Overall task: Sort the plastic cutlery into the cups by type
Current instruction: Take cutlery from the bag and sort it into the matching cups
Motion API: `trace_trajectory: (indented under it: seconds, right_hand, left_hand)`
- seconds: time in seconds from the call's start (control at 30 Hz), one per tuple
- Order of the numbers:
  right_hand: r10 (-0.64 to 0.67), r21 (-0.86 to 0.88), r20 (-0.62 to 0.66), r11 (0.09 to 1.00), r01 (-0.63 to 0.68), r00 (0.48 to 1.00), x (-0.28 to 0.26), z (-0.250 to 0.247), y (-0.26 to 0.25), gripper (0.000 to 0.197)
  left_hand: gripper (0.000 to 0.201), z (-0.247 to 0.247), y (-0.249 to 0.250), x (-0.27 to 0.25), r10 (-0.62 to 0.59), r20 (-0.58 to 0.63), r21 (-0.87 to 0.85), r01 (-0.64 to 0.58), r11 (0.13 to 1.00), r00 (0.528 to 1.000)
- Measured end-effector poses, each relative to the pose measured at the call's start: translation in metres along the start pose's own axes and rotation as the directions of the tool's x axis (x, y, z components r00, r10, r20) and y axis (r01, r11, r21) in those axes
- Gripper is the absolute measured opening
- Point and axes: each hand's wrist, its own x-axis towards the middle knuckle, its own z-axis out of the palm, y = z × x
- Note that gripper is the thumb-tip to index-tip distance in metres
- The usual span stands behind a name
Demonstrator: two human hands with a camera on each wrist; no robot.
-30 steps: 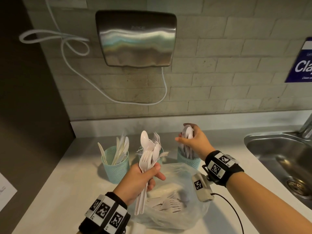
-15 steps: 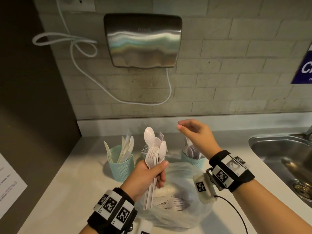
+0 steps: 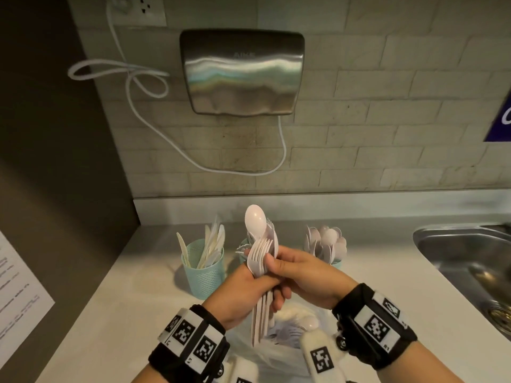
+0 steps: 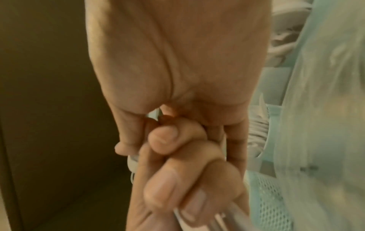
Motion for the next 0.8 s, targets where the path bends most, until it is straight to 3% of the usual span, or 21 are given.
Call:
trace_trajectory:
  seconds: [0.17, 0.3, 0.43, 0.53, 0.7, 0.8]
  right_hand:
    - [-0.029, 0.129, 0.017, 0.991, 0.027, 0.999, 0.003, 0.001, 0.001, 0.072]
    - [-0.001, 0.201, -0.021, 0.980, 0.005, 1.000, 0.004, -0.001, 0.007, 0.083]
    - [-0.011, 0.260, -0.051, 0.965, 0.024, 0.999, 0.004, 0.000, 0.011, 0.065]
    - [-0.008, 0.282, -0.187, 0.957, 0.061, 0.982, 0.006, -0.003, 0.010, 0.059]
    - [-0.044, 0.345, -0.419, 0.916, 0.204, 0.907, 0.007, -0.013, 0.000, 0.031]
    - [-0.114, 0.379, -0.522, 0.857, 0.350, 0.845, 0.003, -0.021, -0.010, 0.023]
  left_hand:
    - [0.015, 0.000, 0.002, -0.001, 0.092, 0.046, -0.061, -0.090, 0.994, 0.995]
    - [0.024, -0.003, 0.000, -0.003, 0.084, 0.114, -0.092, -0.074, 0.993, 0.990]
    - [0.035, -0.003, -0.002, -0.004, 0.046, 0.107, -0.112, -0.034, 0.993, 0.993]
    - [0.032, -0.003, -0.004, -0.003, 0.029, 0.055, -0.164, -0.020, 0.986, 0.998]
    - [0.045, -0.011, -0.011, 0.004, -0.026, -0.079, -0.140, 0.015, 0.990, 0.997]
    - [0.041, -0.020, -0.011, 0.009, -0.004, -0.209, -0.052, -0.007, 0.999, 0.978]
